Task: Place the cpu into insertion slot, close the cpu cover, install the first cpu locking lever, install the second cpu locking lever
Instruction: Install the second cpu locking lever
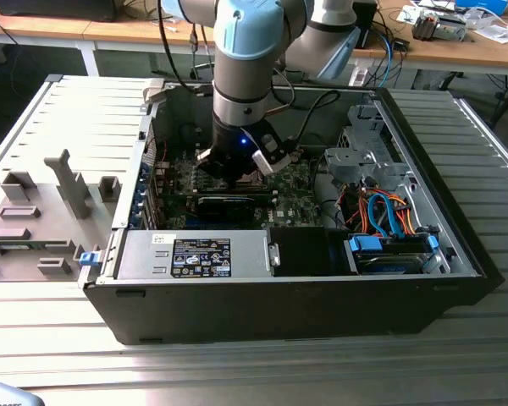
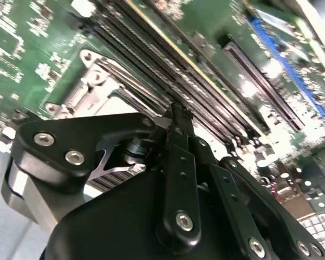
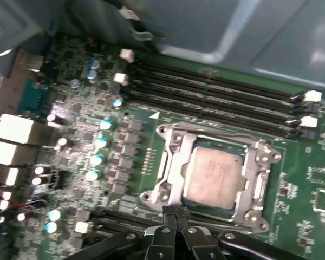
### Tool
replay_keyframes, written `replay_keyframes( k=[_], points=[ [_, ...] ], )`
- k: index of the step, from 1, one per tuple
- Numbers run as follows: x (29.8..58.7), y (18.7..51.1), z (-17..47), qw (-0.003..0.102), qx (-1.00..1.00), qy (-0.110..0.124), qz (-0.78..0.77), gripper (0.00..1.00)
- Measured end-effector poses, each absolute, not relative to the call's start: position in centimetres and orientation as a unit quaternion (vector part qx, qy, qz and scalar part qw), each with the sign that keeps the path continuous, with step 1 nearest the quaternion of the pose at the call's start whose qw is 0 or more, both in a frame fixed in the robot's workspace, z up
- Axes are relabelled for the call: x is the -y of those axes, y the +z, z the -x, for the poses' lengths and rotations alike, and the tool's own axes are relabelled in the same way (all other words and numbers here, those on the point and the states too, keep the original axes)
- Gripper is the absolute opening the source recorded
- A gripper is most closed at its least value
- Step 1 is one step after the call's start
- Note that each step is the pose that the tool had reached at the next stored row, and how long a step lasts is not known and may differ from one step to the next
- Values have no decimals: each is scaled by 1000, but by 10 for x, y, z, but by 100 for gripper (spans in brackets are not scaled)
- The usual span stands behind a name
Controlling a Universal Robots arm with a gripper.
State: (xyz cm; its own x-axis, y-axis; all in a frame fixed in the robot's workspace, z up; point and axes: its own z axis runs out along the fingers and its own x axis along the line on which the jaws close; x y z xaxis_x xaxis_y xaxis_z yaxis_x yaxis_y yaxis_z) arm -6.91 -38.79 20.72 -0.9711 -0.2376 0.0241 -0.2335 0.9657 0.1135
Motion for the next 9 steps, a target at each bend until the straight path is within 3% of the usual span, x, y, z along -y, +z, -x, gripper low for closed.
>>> replay_keyframes(
  k=[9],
  points=[
    [352, 219, 52, 23, 992, -46, -118, 11]
  ],
)
